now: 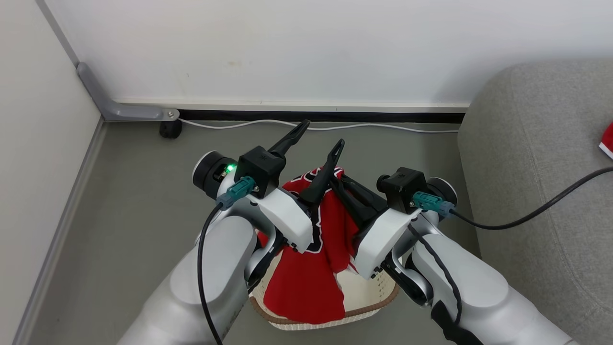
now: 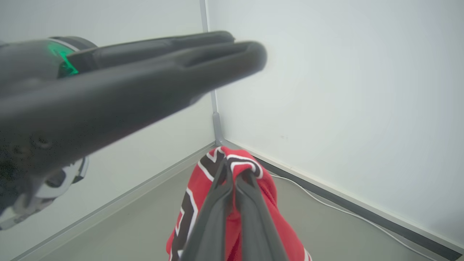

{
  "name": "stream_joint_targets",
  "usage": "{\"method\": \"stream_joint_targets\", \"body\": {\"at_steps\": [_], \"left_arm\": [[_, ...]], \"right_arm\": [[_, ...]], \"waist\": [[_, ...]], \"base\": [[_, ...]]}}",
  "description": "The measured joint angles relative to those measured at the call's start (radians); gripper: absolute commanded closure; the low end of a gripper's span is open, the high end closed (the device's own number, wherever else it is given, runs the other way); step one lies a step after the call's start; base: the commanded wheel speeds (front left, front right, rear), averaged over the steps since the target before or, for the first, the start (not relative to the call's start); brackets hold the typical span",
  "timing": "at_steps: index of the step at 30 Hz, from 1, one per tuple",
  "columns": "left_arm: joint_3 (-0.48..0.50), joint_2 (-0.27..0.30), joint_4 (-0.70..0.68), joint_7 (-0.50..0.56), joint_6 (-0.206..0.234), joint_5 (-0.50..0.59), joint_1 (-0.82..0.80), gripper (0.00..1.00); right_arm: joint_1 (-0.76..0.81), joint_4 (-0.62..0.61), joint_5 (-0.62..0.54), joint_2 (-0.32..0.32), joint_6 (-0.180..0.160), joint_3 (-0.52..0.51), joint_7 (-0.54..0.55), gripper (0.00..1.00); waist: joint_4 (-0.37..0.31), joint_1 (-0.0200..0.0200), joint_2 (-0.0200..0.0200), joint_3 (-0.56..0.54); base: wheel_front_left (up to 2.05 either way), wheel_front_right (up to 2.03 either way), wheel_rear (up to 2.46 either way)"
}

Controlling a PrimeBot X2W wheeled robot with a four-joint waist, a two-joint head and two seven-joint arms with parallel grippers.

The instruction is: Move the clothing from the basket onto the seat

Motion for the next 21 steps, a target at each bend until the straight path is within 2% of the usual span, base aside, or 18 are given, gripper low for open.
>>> {"method": "stream_joint_targets", "body": {"at_steps": [10,21], "left_arm": [[0.034,0.001,0.012,-0.001,0.000,0.012,0.005,0.00],[0.067,0.006,0.020,-0.004,-0.005,0.040,0.027,0.00]], "right_arm": [[0.006,-0.025,-0.034,0.001,0.000,-0.046,0.000,1.00],[0.058,-0.085,-0.090,0.000,0.000,-0.147,0.000,1.00]], "waist": [[-0.071,0.0000,0.0000,0.007],[-0.211,0.0000,0.0000,0.002]], "base": [[0.00,0.00,0.00],[0.00,0.00,0.00]]}}
